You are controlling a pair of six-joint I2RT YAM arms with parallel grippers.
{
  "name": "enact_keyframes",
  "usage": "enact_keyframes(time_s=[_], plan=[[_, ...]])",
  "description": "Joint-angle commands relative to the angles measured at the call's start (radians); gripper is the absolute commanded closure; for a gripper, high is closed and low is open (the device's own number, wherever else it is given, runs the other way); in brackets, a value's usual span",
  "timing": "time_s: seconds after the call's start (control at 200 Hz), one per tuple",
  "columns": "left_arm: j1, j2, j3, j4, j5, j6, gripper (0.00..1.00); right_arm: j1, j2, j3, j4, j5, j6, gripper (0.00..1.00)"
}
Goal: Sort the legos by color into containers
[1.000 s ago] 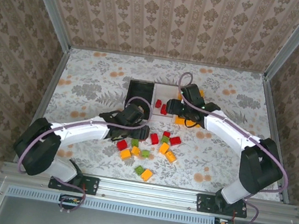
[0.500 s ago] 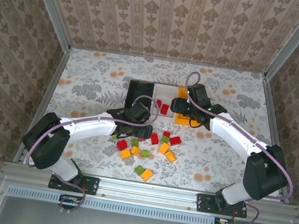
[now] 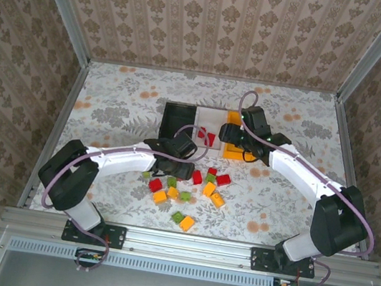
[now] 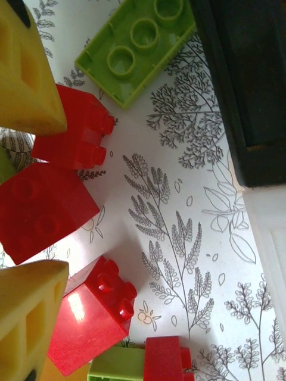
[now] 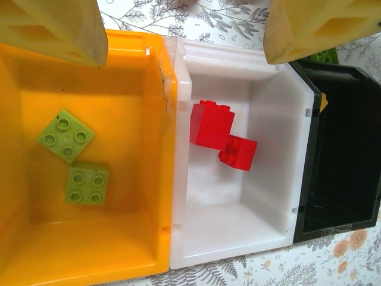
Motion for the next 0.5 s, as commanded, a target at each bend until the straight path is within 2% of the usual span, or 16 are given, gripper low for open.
enact_keyframes(time_s=[0.0,0.105,0.175,0.365,0.495], plan=[[-0.017,0.008,0.003,-0.070,-0.017,0.016,0.39,-0.007,-0.033,-0.010,0.008,0.010,0.018,0.29],[-0.025,-0.045,-0.018,-0.096,-0.039,0.006,0.44,-0.008,-0.030,-0.012,0.010,0.005,0.023,0.29],[-0.030,-0.075,-0.035,-0.092,-0.031,0.007,0.43,-0.009,-0.029,-0.015,0.018,-0.004,0.026,0.29],[-0.098,-0.102,0.012,-0.110,-0.055,0.018,0.33,-0.013,-0.035,-0.011,0.013,-0.002,0.024,0.29],[-0.098,-0.081,0.025,-0.124,-0.043,0.009,0.32,-0.017,-0.042,-0.016,0.014,-0.002,0.023,0.29]])
